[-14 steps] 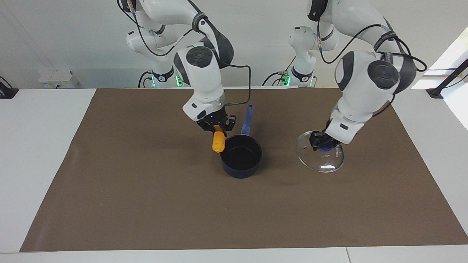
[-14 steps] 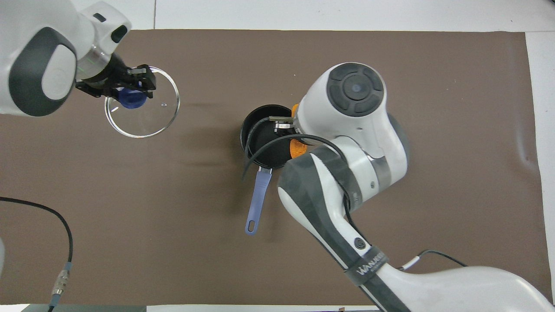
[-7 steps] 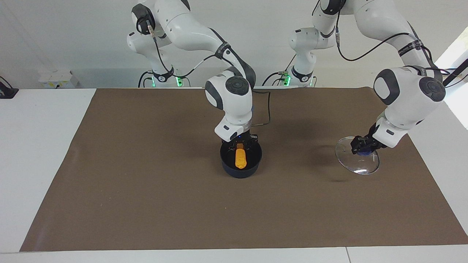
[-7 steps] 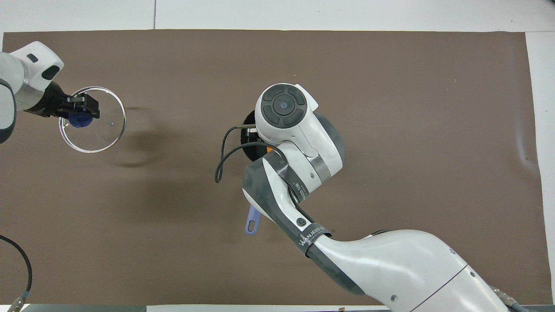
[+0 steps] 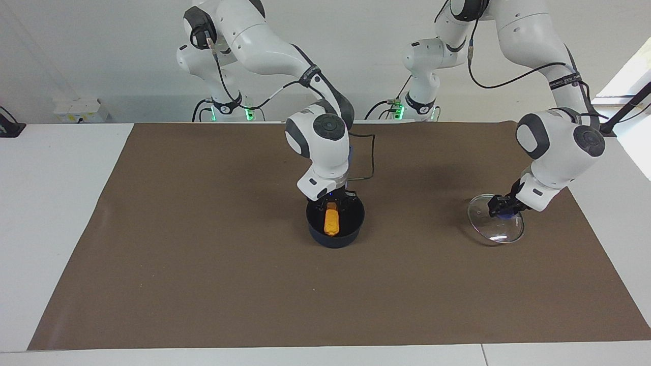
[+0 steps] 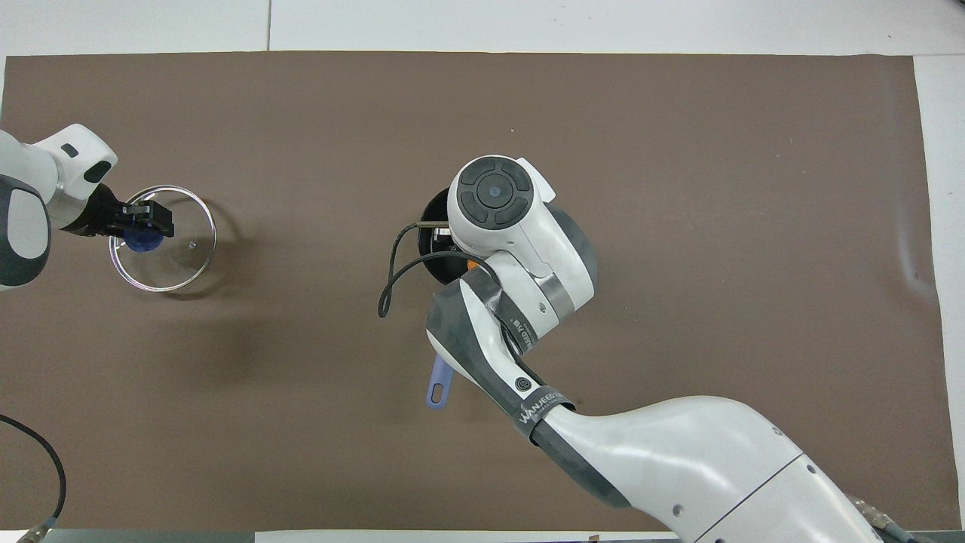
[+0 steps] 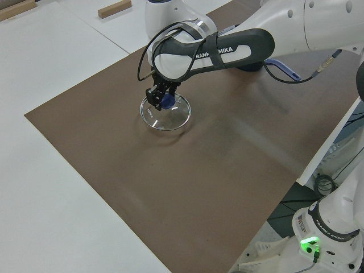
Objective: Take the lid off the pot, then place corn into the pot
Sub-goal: 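Lower the corn into the pot and open the right gripper, then withdraw the right gripper from the pot while the left gripper holds the lid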
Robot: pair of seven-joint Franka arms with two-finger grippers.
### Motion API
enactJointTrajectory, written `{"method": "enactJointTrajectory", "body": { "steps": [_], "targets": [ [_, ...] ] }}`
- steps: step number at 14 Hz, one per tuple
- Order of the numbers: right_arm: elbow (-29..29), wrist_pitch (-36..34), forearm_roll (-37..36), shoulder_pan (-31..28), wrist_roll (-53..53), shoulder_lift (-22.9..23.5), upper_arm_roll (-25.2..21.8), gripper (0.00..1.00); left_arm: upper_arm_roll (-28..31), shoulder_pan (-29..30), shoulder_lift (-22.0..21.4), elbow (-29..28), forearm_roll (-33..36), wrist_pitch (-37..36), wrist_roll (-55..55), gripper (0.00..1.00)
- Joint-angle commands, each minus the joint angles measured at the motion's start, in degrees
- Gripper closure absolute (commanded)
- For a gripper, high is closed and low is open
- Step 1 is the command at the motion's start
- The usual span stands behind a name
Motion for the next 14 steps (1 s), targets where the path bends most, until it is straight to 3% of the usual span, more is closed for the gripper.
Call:
{"method": "enactJointTrajectory", "body": {
  "steps": [1, 5, 6, 7, 14],
  "targets": [
    [-0.79, 0.14, -1.55, -0.86, 0.94, -2.02, 0.11, 0.00, -0.13, 0.25, 0.24, -0.87, -0.14, 1.67, 0.53, 1.00],
    [0.53, -9.32, -3.39, -3.57, -2.03, -9.03, -0.42, 0.00, -0.22, 0.34, 0.59, -1.22, -0.14, 2.73, 0.70, 1.00],
    [0.18, -12.75, -3.22, -6.20, -6.14, -11.84, -0.42, 0.00, -0.13, 0.25, 0.59, -1.31, -0.14, 2.73, 0.62, 0.29],
    [0.18, -16.26, -3.13, -9.10, -10.36, -14.13, -0.25, 0.00, -0.13, 0.08, 0.59, -0.96, -0.14, 2.64, 0.70, 0.00],
    [0.71, -32.28, -2.61, -20.62, -25.58, -25.39, -0.42, 0.00, -0.13, -2.45, -0.72, 2.29, -0.14, 4.05, 0.35, 0.00]
  ]
}}
